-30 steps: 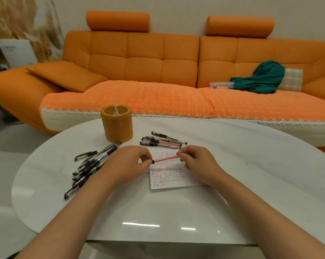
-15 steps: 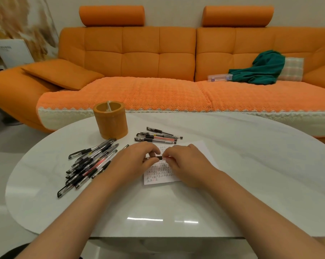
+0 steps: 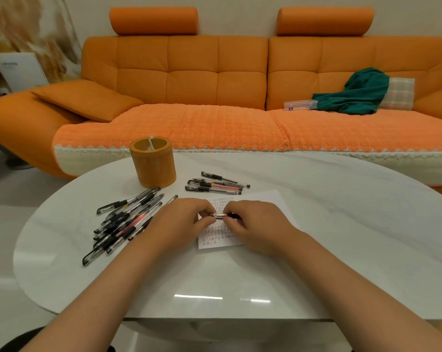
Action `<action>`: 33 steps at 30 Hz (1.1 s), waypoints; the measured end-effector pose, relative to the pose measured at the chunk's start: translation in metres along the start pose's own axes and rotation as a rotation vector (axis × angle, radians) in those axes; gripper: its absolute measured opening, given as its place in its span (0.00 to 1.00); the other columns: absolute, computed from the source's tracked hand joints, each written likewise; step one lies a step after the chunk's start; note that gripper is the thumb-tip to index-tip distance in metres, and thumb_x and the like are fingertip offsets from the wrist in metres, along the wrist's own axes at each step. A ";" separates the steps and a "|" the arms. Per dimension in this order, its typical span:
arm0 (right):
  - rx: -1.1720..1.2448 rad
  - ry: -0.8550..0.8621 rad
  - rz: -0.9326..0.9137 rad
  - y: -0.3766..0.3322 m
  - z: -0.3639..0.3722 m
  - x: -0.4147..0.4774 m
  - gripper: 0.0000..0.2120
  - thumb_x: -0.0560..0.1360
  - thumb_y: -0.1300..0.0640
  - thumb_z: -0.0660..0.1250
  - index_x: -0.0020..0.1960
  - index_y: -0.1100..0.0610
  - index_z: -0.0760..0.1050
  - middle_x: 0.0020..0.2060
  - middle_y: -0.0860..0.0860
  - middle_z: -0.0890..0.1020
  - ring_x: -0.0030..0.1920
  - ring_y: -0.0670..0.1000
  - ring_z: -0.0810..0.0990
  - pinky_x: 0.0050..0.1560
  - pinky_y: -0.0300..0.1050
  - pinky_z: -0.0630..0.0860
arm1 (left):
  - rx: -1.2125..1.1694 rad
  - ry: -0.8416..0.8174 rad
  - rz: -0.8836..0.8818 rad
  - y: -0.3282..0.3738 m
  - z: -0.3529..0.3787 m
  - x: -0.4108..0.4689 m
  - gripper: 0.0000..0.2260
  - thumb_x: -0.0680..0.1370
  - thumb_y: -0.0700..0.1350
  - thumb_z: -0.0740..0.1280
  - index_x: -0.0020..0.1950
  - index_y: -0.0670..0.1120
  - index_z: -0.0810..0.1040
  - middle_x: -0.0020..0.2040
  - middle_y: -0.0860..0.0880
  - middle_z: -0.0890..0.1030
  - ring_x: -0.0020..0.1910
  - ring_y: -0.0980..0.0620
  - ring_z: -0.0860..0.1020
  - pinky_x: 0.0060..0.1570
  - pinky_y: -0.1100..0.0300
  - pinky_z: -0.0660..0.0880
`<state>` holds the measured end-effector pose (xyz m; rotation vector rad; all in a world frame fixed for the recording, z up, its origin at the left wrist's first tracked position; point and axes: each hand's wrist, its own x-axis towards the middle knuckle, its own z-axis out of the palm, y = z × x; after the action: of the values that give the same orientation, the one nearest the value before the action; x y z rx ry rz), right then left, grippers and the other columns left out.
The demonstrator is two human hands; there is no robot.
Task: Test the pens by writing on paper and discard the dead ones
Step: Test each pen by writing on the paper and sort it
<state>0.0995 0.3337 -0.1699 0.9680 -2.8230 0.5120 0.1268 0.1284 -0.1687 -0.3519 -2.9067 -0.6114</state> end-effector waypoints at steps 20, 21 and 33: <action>-0.101 -0.004 -0.036 -0.007 0.003 0.005 0.13 0.83 0.43 0.53 0.52 0.46 0.74 0.34 0.46 0.78 0.37 0.50 0.75 0.37 0.47 0.71 | -0.077 0.042 0.016 -0.002 -0.005 -0.004 0.02 0.78 0.55 0.69 0.47 0.61 0.77 0.43 0.64 0.79 0.43 0.60 0.77 0.42 0.61 0.74; -0.096 -0.017 -0.029 -0.008 0.002 0.006 0.14 0.83 0.42 0.53 0.53 0.45 0.75 0.36 0.46 0.79 0.38 0.50 0.76 0.38 0.47 0.71 | -0.076 0.037 0.016 -0.002 -0.007 -0.004 0.02 0.78 0.55 0.69 0.47 0.61 0.77 0.43 0.64 0.80 0.43 0.60 0.77 0.42 0.60 0.75; 0.113 -0.040 -0.001 -0.001 -0.004 -0.002 0.14 0.77 0.65 0.54 0.53 0.46 0.66 0.48 0.47 0.74 0.44 0.56 0.74 0.46 0.55 0.75 | 0.074 -0.040 -0.094 -0.021 -0.003 -0.001 0.04 0.78 0.53 0.67 0.51 0.60 0.75 0.52 0.61 0.75 0.56 0.59 0.70 0.53 0.59 0.72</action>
<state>0.1020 0.3353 -0.1666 1.0100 -2.8553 0.6658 0.1227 0.1083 -0.1746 -0.2221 -2.9891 -0.5133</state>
